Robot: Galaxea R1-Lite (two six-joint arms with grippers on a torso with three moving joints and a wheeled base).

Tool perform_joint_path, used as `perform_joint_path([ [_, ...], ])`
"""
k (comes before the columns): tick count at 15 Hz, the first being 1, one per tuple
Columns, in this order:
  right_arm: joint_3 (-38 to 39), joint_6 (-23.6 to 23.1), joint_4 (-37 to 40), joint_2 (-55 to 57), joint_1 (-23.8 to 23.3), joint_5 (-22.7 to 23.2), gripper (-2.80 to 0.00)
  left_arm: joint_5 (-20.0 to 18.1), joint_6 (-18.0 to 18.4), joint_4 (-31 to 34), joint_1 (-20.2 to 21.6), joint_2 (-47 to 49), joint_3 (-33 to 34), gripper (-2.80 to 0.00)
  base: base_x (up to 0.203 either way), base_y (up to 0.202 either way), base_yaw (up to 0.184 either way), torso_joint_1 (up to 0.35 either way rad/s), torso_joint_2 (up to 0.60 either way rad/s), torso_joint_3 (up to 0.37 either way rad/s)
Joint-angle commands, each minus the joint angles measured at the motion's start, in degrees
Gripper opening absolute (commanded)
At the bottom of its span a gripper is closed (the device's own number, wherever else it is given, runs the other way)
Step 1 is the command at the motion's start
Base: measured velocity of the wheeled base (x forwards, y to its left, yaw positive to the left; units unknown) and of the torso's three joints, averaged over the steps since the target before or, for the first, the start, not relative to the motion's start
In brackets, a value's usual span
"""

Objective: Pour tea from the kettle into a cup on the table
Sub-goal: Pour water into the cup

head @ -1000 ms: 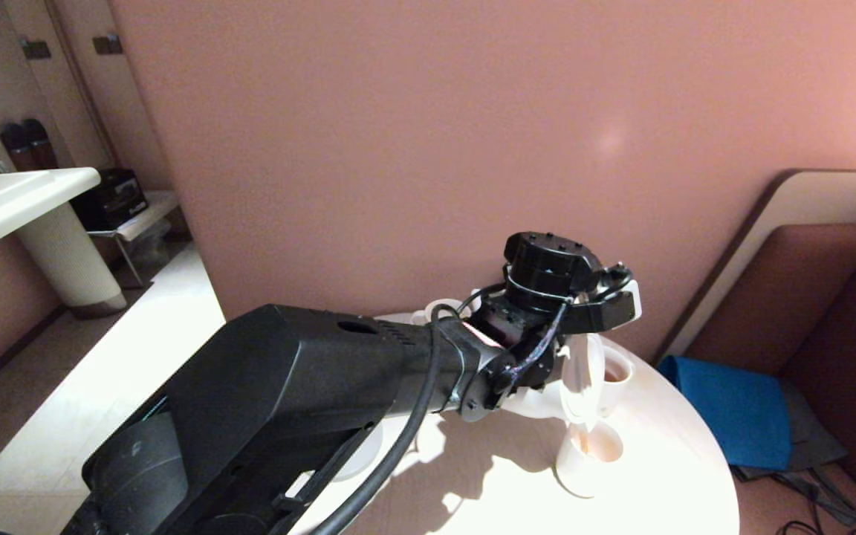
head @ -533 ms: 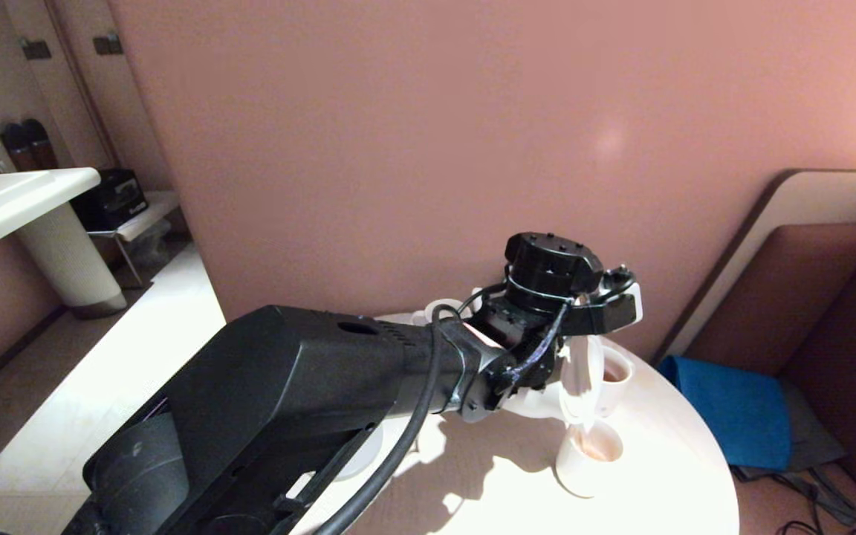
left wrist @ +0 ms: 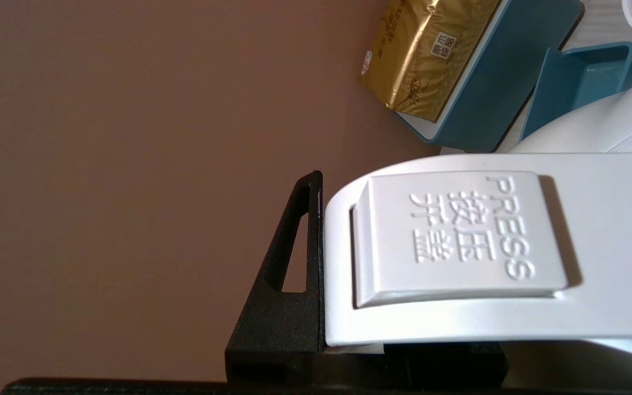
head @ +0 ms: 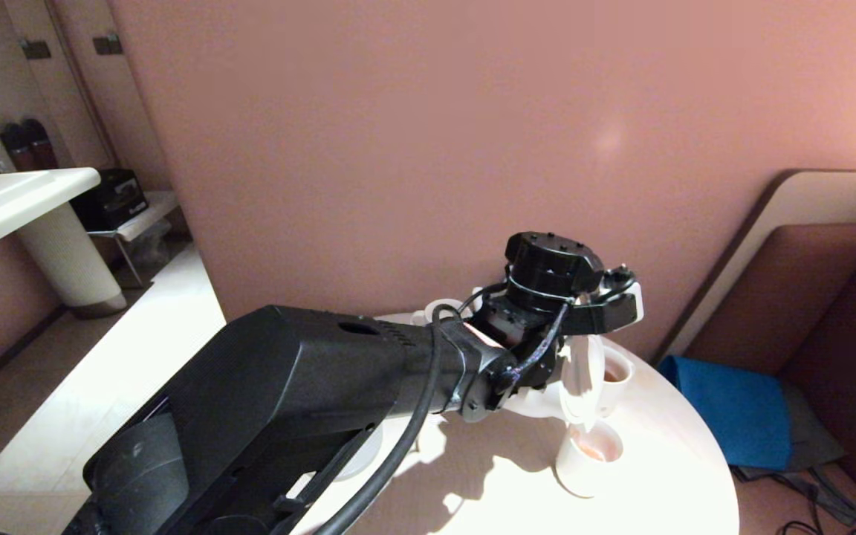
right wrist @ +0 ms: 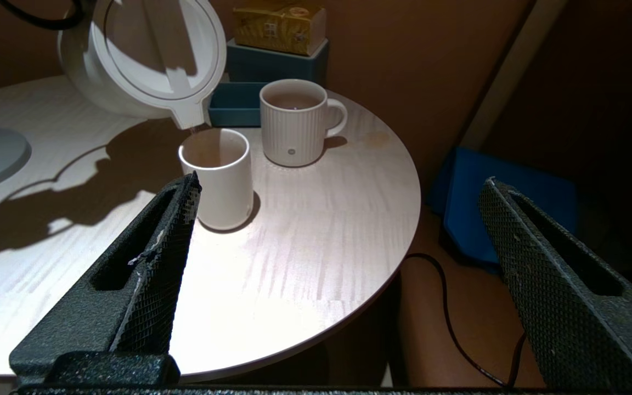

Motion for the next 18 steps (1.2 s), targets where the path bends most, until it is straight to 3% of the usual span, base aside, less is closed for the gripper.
perform_joint_path([
  [1,0.01,-0.02,-0.02,0.07,0.02,0.01,0.0,0.23,0.36,-0.1,-0.04,-0.02,-0.01,-2.8,0.0,0.0,0.0,0.0,0.0,0.0],
  [18,0.01,-0.02,-0.02,0.07,0.02,0.09,0.0,-0.03,1.03,-2.17,-0.04,0.15,-0.3,-2.8,0.0,0.0,0.0,0.0,0.0,0.0],
])
